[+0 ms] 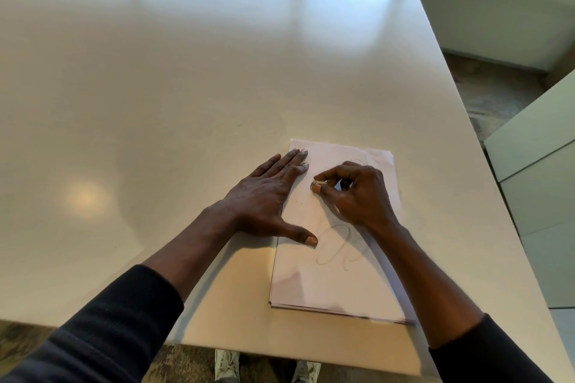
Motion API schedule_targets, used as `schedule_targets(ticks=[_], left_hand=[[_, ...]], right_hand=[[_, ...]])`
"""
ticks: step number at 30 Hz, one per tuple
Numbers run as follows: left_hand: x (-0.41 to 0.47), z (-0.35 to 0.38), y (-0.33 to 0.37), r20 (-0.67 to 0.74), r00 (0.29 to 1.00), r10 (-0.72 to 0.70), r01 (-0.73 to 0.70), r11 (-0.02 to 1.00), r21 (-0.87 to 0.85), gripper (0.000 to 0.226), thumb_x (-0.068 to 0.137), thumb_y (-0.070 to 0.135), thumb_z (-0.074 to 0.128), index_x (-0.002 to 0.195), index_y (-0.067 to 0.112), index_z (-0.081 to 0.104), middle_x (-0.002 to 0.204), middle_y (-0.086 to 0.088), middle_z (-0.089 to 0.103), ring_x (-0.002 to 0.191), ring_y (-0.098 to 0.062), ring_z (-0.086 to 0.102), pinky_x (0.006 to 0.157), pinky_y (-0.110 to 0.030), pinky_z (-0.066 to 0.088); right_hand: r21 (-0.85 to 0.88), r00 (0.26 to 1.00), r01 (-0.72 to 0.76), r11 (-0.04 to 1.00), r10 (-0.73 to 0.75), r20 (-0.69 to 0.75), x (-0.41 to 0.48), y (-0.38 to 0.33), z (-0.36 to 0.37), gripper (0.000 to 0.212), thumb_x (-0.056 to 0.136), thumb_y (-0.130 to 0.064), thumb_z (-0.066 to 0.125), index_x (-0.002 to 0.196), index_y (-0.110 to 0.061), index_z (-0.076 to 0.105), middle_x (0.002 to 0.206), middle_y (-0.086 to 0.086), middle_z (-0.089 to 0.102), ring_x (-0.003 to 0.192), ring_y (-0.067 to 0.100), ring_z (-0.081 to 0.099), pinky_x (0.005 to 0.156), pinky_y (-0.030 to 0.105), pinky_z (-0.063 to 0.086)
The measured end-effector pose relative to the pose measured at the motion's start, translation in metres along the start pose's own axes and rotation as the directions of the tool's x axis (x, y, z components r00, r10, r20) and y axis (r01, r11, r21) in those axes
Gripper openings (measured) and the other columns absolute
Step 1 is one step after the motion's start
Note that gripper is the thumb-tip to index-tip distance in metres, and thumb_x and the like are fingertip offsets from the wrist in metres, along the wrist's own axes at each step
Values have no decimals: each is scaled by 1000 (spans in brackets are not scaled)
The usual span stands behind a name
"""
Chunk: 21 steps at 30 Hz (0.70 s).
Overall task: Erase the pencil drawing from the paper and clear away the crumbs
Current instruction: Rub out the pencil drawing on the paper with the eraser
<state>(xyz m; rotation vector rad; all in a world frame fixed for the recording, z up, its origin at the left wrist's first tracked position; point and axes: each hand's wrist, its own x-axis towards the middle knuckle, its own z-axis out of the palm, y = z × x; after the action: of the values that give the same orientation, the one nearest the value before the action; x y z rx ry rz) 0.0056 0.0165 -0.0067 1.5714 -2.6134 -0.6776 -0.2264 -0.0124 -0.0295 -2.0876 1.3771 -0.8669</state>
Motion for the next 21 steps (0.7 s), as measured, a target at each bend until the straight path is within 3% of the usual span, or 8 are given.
schedule_targets(ticks=[3,8,13,21], left_hand=[[0,1,0,-3,1000,-1,1,1000,4,145,68,97,62,171,22,-7,172,14,-33,150,5,-39,129,-27,-19],[1,2,-1,3,1000,-11,11,1000,9,145,69,98,61,171,21,-8,172,13,-32,152,3,-37,132,-32,-14],[1,2,-1,1,1000,-10,10,1000,20,145,68,98,61,171,21,-8,172,13,-34,151,3,-39,131,-32,-15],[1,3,-2,-1,1000,-13,13,1000,12,145,68,98,61,170,22,-9,172,14,-34,150,5,-40,130,-29,-17]], right_hand=[[21,994,26,999,-28,102,-5,0,-6,15,84,-31,91,99,-27,86,82,-17,75,71,13,64,62,34,53],[-15,1000,-28,999,28,-8,-1,2,-2,16,84,-37,90,98,-29,85,83,-16,74,75,8,66,67,42,60],[18,996,39,999,-40,85,-12,1,-5,17,84,-41,87,98,-31,85,82,-18,75,71,12,67,64,46,59],[-5,1000,1,1000,-1,-30,-14,2,-3,16,87,-35,88,101,-27,85,88,-17,74,75,7,67,66,34,57]])
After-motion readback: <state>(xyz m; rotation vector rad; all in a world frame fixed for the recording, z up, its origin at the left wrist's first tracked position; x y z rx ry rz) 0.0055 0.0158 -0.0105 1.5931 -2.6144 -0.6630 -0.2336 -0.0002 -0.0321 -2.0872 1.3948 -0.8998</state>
